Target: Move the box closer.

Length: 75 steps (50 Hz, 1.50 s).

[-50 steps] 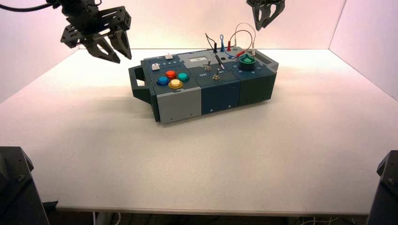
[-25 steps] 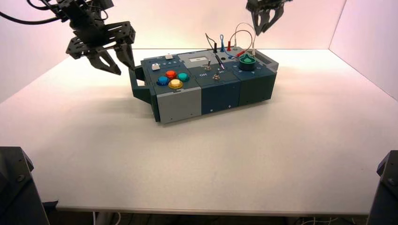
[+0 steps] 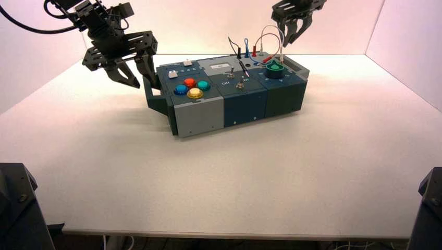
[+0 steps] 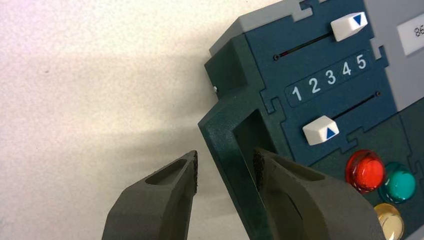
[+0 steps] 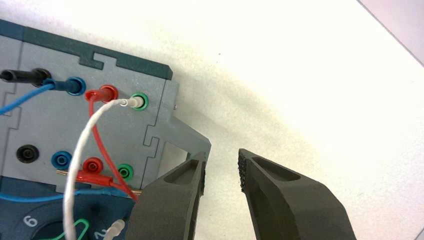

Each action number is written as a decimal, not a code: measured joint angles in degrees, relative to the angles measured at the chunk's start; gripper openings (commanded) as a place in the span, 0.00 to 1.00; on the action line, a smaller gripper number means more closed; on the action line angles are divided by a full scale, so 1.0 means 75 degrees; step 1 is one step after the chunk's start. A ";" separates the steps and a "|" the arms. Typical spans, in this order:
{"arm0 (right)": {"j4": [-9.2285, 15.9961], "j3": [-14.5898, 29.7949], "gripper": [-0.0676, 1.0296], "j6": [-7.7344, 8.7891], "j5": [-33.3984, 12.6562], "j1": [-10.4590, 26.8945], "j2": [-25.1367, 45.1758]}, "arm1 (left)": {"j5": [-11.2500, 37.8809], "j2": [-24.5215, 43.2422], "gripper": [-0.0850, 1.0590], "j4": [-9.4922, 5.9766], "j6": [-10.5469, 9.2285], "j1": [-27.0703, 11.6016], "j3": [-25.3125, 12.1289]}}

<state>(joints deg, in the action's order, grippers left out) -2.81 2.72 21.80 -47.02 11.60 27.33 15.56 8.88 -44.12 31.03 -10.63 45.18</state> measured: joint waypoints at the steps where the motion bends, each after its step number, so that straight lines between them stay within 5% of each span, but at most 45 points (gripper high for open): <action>1: 0.0000 0.0000 0.41 0.0000 0.0000 0.0000 0.0012 | 0.0000 0.0000 0.59 0.0000 0.0000 0.0000 0.0000; 23: 0.0023 -0.0164 0.64 0.0082 -0.0094 0.0000 0.0023 | 0.0000 0.0117 0.59 0.0000 0.0000 0.0000 -0.0129; 59: 0.0070 -0.0984 0.63 0.0082 0.0328 0.0000 0.0117 | 0.0012 0.0117 0.59 0.0000 0.0000 0.0000 -0.0152; 75: 0.0047 -0.0750 0.52 0.0082 0.0211 0.0000 -0.0316 | 0.0023 0.0141 0.59 0.0012 0.0000 0.0000 -0.0152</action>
<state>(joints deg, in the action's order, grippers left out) -2.46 -2.90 22.41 -45.44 11.60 24.96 15.73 9.93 -44.03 31.03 -10.63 44.03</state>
